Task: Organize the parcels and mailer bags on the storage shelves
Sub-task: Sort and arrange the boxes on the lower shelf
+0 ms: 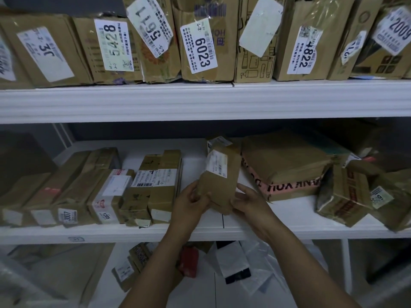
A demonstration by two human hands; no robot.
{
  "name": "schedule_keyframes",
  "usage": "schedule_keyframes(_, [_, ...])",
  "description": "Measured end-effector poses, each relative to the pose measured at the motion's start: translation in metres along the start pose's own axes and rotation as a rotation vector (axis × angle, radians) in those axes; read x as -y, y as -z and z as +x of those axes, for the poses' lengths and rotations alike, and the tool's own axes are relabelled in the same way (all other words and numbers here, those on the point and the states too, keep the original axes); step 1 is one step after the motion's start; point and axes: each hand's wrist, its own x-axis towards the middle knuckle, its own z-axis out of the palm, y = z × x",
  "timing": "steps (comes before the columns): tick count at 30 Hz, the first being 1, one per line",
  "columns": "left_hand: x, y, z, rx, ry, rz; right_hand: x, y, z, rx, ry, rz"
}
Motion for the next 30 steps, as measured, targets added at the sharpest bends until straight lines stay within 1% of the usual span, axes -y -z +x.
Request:
schedule_keyframes(1, [0.000, 0.002, -0.001, 0.002, -0.035, 0.045, 0.002, -0.002, -0.001, -0.004, 0.007, -0.066])
schedule_keyframes(4, [0.002, 0.007, -0.004, 0.005, -0.091, 0.119, 0.013, -0.014, -0.005, 0.052, 0.027, -0.057])
schedule_keyframes(7, [0.006, 0.015, -0.007, 0.029, -0.118, 0.206, 0.016, -0.025, -0.004, 0.143, -0.052, -0.045])
schedule_keyframes(9, [0.011, 0.021, -0.009, 0.068, -0.137, 0.278, 0.014, -0.035, -0.001, 0.166, -0.108, -0.017])
schedule_keyframes(11, [0.017, 0.025, -0.011, 0.111, -0.145, 0.316, 0.013, -0.043, 0.001, 0.132, -0.093, -0.020])
schedule_keyframes(16, [0.022, 0.033, -0.013, 0.193, -0.144, 0.409, 0.007, -0.057, 0.010, -0.036, -0.065, -0.084])
schedule_keyframes(20, [0.021, 0.040, -0.013, 0.238, -0.155, 0.466, 0.004, -0.059, 0.015, -0.080, -0.008, -0.203])
schedule_keyframes(22, [0.019, 0.043, -0.013, 0.174, -0.221, 0.517, 0.004, -0.058, 0.018, -0.119, 0.024, -0.310])
schedule_keyframes(25, [0.017, 0.056, -0.007, -0.090, -0.458, 0.723, 0.004, -0.059, 0.022, -0.171, 0.078, -0.473])
schedule_keyframes(26, [0.017, 0.061, -0.003, -0.163, -0.512, 0.802, 0.005, -0.061, 0.022, -0.168, 0.102, -0.521])
schedule_keyframes(28, [0.021, 0.074, 0.006, -0.231, -0.525, 0.971, 0.010, -0.066, 0.023, -0.141, 0.157, -0.593])
schedule_keyframes(30, [0.027, 0.087, 0.014, -0.212, -0.389, 1.106, 0.014, -0.073, 0.023, -0.093, 0.201, -0.624])
